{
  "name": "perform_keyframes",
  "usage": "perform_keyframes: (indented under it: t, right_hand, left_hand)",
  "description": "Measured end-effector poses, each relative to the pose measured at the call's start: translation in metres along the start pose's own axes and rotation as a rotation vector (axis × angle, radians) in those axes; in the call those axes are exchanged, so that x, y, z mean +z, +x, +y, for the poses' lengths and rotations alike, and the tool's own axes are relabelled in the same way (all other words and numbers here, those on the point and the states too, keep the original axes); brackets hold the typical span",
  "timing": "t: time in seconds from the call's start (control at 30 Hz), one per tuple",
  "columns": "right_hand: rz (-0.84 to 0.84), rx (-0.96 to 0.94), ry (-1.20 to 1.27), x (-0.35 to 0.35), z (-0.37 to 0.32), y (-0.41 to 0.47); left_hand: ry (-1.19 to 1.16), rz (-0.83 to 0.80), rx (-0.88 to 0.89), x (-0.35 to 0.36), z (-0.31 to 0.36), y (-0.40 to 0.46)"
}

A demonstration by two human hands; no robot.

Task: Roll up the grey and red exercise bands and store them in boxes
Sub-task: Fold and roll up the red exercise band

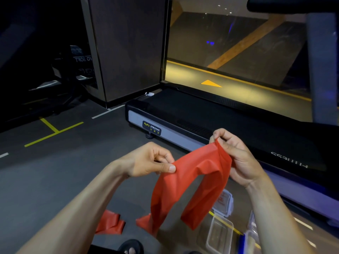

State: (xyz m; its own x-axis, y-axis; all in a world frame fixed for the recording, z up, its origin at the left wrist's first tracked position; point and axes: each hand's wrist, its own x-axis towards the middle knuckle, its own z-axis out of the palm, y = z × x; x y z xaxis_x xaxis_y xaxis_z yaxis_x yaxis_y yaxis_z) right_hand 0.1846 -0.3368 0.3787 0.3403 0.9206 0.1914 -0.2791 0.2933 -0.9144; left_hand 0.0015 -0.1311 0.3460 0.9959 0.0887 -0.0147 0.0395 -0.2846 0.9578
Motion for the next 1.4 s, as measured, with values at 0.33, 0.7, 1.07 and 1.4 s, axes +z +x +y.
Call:
perform_keyframes:
  t: [0.33,0.7,1.07,1.4]
  right_hand:
    - [-0.007,0.021,-0.069,-0.004,0.002,-0.002]
    - [-0.064,0.045,-0.182,0.005,0.012,-0.002]
    - [-0.189,-0.004,-0.041,0.035,0.021,0.006]
    - [-0.206,0.017,-0.601,0.048,0.021,0.012]
  left_hand:
    - [0.009,-0.018,-0.002,0.0,0.001,0.0]
    - [-0.704,-0.199,0.184,-0.001,0.019,-0.013]
    - [-0.771,-0.244,0.251,0.01,0.028,-0.008]
    - [-0.367,-0.053,0.009,0.005,0.013,-0.005]
